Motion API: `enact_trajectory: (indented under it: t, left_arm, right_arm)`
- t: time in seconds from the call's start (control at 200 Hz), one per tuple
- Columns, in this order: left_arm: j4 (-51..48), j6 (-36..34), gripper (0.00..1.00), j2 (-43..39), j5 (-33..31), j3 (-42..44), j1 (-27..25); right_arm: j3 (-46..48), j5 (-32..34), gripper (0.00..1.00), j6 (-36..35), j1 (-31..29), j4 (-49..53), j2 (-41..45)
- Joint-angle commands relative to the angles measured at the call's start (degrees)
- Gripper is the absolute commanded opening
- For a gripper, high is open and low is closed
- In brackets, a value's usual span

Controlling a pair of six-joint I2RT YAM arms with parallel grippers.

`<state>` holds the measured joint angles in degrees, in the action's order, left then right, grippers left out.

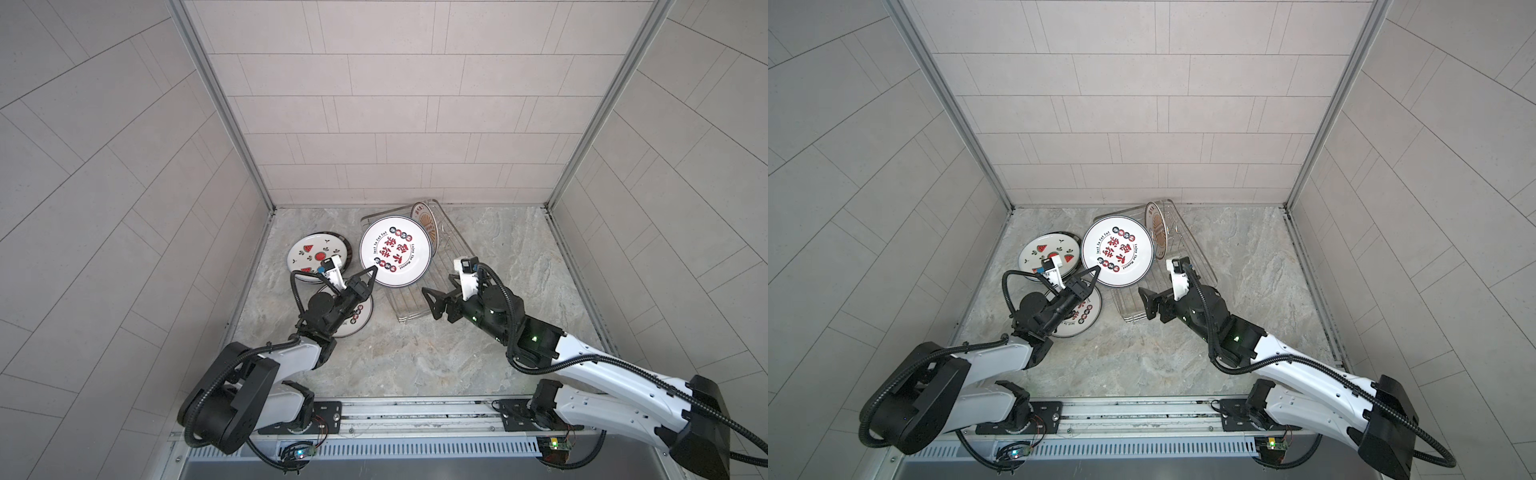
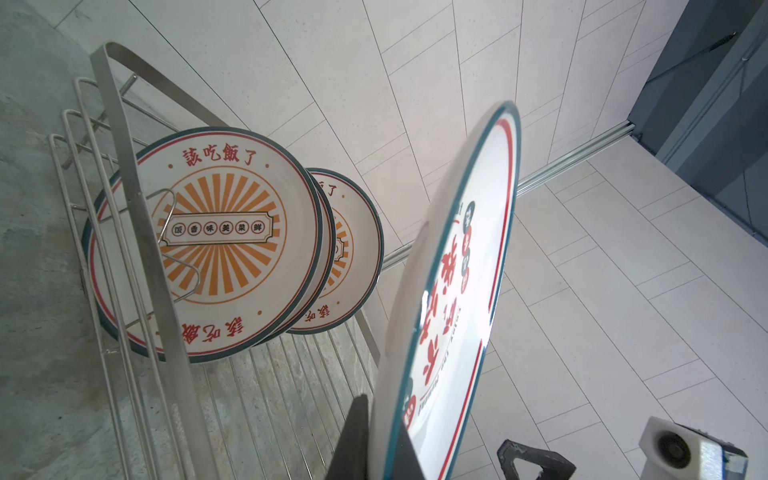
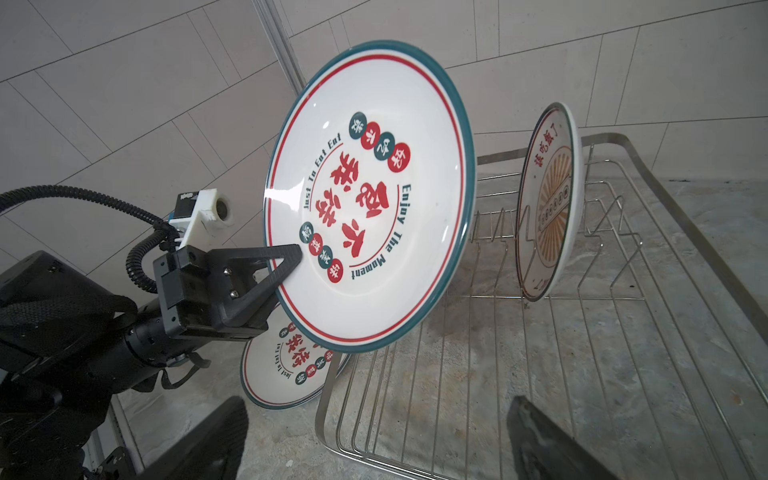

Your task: Unload the plates from the dish rack

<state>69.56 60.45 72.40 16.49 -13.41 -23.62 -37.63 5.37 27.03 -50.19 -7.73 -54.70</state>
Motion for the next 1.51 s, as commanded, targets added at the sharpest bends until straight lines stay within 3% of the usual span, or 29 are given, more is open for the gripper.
enact_trajectory:
  t: [0.0,0.25,0.47,0.656,0.841,1.101,1.291,1.501]
  left_arm:
    - [2.03,0.33,0.00,-5.64,0.51,0.30,1.11]
    - [-22.41,-2.02,0.00,-22.06,-7.38,0.71,3.75]
    - [-35.81,-2.42,0.00,-35.83,-13.17,2.27,4.03]
    - [-52.23,4.71,0.00,-45.79,-19.68,2.82,4.10]
    - [-78.09,13.14,0.00,-52.35,-28.13,-1.90,4.19]
    - [-84.00,18.74,0.00,-52.35,-29.10,-1.76,4.18]
    - [-84.26,21.85,0.00,-50.97,-25.91,-0.13,4.19]
    - [-88.81,26.39,0.00,-49.02,-26.96,0.39,4.16]
  right_arm:
    - [1.01,1.98,0.99,-1.51,-0.43,-3.35,0.19]
    - [1.77,2.30,0.99,-1.44,-0.45,-4.54,0.03]
    - [-2.83,-4.30,0.98,-2.23,-0.69,-6.07,-7.26]
    - [-6.74,-6.45,0.98,-3.34,-1.90,-6.47,-12.42]
    - [-10.07,-6.53,0.97,-3.82,-2.84,-4.87,-15.58]
    - [-12.26,-6.00,0.97,-3.53,-3.24,-4.72,-18.22]
    - [-18.56,-14.79,0.97,-4.92,-3.48,-2.20,-24.62]
    - [-23.92,-12.57,0.96,-6.10,-4.82,1.72,-30.92]
